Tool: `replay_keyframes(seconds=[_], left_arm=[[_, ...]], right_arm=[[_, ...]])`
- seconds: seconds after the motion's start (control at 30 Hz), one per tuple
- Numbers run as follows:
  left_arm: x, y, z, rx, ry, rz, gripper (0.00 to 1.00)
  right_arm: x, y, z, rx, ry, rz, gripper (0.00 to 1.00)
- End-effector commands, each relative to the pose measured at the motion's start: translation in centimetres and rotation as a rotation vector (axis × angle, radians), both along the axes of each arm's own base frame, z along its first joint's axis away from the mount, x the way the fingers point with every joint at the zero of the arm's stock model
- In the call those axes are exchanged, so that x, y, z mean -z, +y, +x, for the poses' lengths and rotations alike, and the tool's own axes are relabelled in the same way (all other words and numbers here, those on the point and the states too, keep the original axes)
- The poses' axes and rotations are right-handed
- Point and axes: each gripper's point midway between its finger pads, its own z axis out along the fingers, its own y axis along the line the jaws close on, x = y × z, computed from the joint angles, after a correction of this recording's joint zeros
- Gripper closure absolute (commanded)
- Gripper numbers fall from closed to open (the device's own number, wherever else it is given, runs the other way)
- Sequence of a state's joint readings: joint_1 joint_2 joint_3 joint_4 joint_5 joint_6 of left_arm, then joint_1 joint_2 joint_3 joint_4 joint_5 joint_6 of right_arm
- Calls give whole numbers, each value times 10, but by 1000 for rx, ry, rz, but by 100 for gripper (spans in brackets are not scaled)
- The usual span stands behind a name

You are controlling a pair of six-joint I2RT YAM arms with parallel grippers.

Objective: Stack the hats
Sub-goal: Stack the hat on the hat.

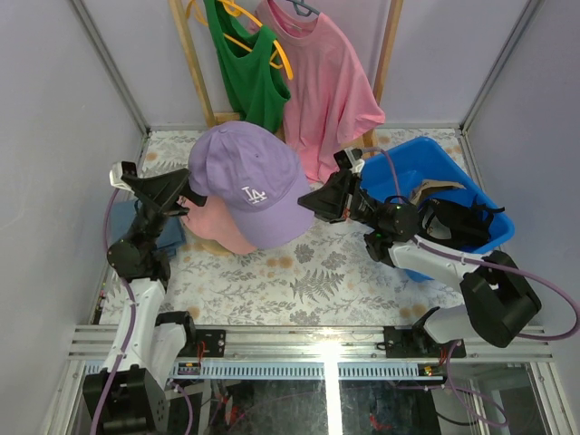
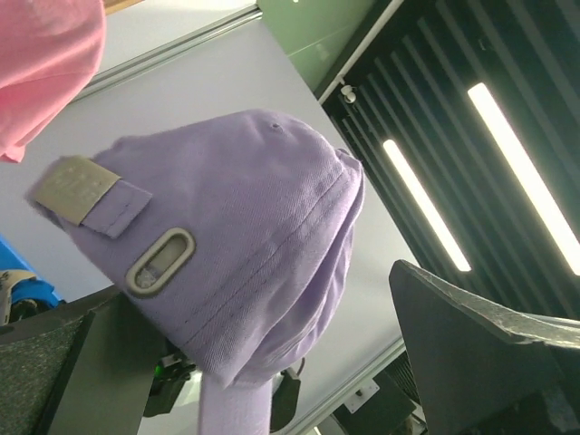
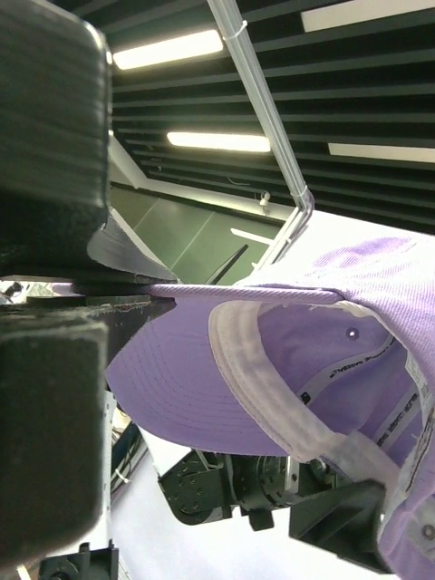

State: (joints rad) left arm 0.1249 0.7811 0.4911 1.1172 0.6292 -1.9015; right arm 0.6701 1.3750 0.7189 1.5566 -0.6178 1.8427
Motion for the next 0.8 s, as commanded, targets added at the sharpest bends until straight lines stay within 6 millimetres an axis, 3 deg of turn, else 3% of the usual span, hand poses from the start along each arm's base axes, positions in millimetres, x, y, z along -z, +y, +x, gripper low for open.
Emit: replay_keyframes(seconds=[0.0, 0.2, 0.33, 0.5, 0.77], left_arm=[[-16, 3, -18, 19, -93, -56, 0], [-22, 3, -26, 42, -125, -75, 5], [-23, 5, -27, 42, -140, -84, 17], [-25, 6, -27, 33, -157, -83, 44], [-30, 3, -26, 20, -180, -52, 99]], right_arm=[[-24, -6, -19, -21, -91, 116, 100], [-17, 0, -15, -26, -75, 101, 100], [-16, 2, -12, -27, -69, 97, 100], [-9, 8, -6, -32, -46, 84, 100], [-2, 16, 5, -32, -9, 72, 100]])
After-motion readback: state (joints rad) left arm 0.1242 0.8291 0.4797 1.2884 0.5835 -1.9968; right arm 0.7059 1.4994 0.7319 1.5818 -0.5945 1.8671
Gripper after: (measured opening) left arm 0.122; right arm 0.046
